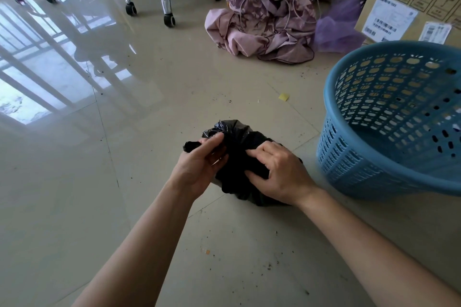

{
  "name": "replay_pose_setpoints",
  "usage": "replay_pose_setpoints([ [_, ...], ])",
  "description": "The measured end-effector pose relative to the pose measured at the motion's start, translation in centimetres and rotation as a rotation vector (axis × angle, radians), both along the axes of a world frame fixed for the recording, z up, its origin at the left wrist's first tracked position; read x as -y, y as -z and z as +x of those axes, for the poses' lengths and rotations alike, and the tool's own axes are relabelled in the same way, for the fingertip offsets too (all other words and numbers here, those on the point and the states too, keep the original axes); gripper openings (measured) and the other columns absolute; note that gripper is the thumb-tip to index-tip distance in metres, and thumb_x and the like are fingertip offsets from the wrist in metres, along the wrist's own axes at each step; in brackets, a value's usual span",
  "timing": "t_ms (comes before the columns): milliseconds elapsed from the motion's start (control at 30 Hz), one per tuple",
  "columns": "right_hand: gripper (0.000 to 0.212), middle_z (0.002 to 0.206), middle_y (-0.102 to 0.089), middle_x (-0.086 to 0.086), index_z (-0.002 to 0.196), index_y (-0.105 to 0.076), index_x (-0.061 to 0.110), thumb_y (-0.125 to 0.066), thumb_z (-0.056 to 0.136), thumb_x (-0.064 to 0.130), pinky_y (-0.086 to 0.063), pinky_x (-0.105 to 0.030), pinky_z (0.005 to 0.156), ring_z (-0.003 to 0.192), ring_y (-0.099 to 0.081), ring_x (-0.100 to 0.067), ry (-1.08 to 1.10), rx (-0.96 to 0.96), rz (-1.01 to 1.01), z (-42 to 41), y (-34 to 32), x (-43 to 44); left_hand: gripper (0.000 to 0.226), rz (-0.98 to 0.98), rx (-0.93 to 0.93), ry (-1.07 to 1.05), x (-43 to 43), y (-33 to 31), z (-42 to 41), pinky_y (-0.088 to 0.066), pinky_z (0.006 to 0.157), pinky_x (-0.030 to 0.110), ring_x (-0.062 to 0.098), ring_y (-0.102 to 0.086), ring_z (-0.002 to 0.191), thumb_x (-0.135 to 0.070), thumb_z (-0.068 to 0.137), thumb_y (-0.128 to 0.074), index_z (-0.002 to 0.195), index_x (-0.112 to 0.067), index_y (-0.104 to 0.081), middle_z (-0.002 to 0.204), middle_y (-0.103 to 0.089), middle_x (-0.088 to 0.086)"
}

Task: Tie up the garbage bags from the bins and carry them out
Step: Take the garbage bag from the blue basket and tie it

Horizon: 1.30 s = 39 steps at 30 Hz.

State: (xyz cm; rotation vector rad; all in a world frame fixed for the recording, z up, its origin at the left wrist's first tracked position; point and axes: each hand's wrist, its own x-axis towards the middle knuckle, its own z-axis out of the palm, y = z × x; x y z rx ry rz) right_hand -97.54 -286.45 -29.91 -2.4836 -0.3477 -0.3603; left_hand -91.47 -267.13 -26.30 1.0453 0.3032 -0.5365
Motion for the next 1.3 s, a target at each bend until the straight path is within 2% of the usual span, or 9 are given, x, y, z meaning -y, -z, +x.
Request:
replay_pose_setpoints([
  [100,0.031,0.102,-0.063,0.013,0.117,-0.071,0.027,-0.066,0.09,0.041,-0.047,-0.019,0.086,0.097,-0.06,-0.001,0.041,-0.247,0.259,-0.3,-0.4,0.5,0.037,0.057,0.006,-0.048,0.3,0.6,0.1,-0.06,0.077,0.034,0.022,-0.069,0.084,0.004,0.087,-0.066,0.071,-0.02,-0.044,0.087,-0.064,0.007],
  [233,0.021,0.101,-0.068,0.015,0.1,-0.076,0.033,-0.057,0.096,0.042,-0.051,-0.026,0.091,0.099,-0.063,0.002,0.144,-0.373,0.519,0.3,-0.4,1.0,0.025,0.005,-0.013,-0.044,0.4,1.2,0.0,-0.06,0.075,0.038,0.024,-0.07,0.084,0.002,0.086,-0.063,0.076,-0.017,-0.049,0.09,-0.062,0.01],
  [333,0.012,0.099,-0.068,0.014,0.096,-0.076,0.034,-0.069,0.089,0.039,-0.053,-0.028,0.089,0.096,-0.064,0.0,0.108,-0.365,0.473,0.6,-0.1,1.1,0.021,0.007,-0.013,-0.032,0.6,1.0,-0.2,-0.061,0.075,0.037,0.021,-0.072,0.084,-0.006,0.086,-0.069,0.078,-0.017,-0.053,0.086,-0.068,0.006],
  [467,0.012,0.095,-0.069,0.015,0.093,-0.076,0.031,-0.069,0.089,0.04,-0.054,-0.031,0.088,0.092,-0.065,-0.001,0.124,-0.372,0.466,0.9,0.1,1.1,0.04,0.015,0.009,-0.085,0.6,1.5,-0.2,-0.058,0.086,0.043,0.023,-0.069,0.08,0.01,0.089,-0.06,0.07,-0.021,-0.043,0.076,-0.061,0.006],
  [633,0.014,0.091,-0.071,0.013,0.09,-0.077,0.028,-0.07,0.088,0.04,-0.054,-0.032,0.085,0.089,-0.066,-0.002,0.141,-0.347,0.44,1.2,-0.1,1.1,0.038,0.039,0.016,-0.082,1.3,1.8,-0.4,-0.062,0.069,0.031,0.014,-0.069,0.063,0.019,0.089,-0.05,0.075,-0.016,-0.045,0.065,-0.059,0.002],
  [800,0.014,0.081,-0.071,0.01,0.095,-0.074,0.029,-0.074,0.085,0.038,-0.056,-0.027,0.077,0.076,-0.066,-0.005,0.147,-0.367,0.459,1.6,-0.5,1.3,0.022,0.094,0.042,-0.031,1.1,2.0,-0.3,-0.061,0.071,0.032,0.024,-0.073,0.086,0.013,0.089,-0.058,0.093,-0.008,-0.063,0.089,-0.073,0.012],
  [933,0.018,0.085,-0.072,0.009,0.103,-0.073,0.028,-0.074,0.086,0.034,-0.056,-0.029,0.081,0.08,-0.066,-0.006,0.123,-0.366,0.469,2.2,-0.4,1.3,0.033,0.162,0.066,0.05,0.8,2.7,-0.5,-0.059,0.077,0.03,0.023,-0.071,0.096,0.009,0.089,-0.062,0.12,-0.001,-0.064,0.107,-0.072,0.014],
  [1133,0.028,0.094,-0.066,0.011,0.118,-0.069,0.037,-0.069,0.09,0.036,-0.05,-0.029,0.088,0.089,-0.061,-0.006,0.03,-0.409,0.35,3.2,-0.2,0.9,0.034,0.141,0.085,0.038,0.4,3.0,-0.4,-0.059,0.083,0.032,0.028,-0.071,0.098,0.011,0.091,-0.059,0.124,0.005,-0.061,0.113,-0.07,0.023],
  [1300,0.031,0.09,-0.065,0.011,0.121,-0.067,0.038,-0.069,0.09,0.039,-0.047,-0.02,0.079,0.079,-0.058,-0.001,-0.005,-0.436,0.334,3.9,-0.7,0.9,0.035,0.16,0.099,0.059,0.1,3.2,-0.3,-0.058,0.089,0.034,0.032,-0.069,0.107,0.009,0.091,-0.061,0.126,0.007,-0.06,0.121,-0.067,0.027],
])
